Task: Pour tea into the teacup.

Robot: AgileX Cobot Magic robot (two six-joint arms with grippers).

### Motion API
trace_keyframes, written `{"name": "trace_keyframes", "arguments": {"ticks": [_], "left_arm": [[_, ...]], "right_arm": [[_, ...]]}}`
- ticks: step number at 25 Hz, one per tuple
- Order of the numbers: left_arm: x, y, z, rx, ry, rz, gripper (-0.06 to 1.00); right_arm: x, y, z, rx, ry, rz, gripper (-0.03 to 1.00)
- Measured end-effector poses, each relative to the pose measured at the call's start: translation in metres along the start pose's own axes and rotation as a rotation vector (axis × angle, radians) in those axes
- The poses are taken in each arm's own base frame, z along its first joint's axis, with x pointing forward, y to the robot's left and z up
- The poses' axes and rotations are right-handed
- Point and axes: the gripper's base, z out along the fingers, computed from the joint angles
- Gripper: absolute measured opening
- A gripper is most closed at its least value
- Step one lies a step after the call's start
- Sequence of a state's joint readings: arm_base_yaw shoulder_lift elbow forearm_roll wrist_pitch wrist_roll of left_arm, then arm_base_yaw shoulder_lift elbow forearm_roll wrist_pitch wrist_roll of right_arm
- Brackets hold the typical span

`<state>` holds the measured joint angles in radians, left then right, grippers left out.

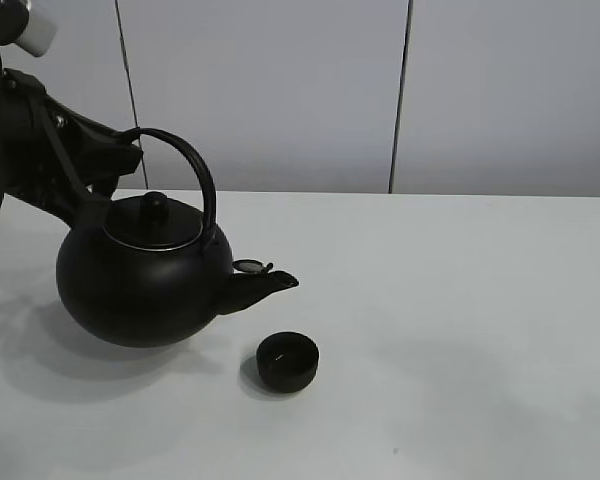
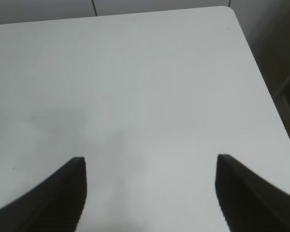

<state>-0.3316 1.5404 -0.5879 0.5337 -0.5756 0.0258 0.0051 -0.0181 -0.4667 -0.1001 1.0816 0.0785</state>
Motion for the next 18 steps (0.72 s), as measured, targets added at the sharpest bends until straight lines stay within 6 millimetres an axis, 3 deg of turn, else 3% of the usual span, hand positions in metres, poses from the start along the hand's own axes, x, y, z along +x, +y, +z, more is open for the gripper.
{"name": "trace_keyframes", "arguments": {"ticks": [18], "left_arm": [[0.0007, 0.0014, -0.0003, -0.005, 0.002, 0.03, 0.14]], "right_arm": [[0.0, 0.0, 0.0, 0.0, 0.0, 0.0, 0.51]]}}
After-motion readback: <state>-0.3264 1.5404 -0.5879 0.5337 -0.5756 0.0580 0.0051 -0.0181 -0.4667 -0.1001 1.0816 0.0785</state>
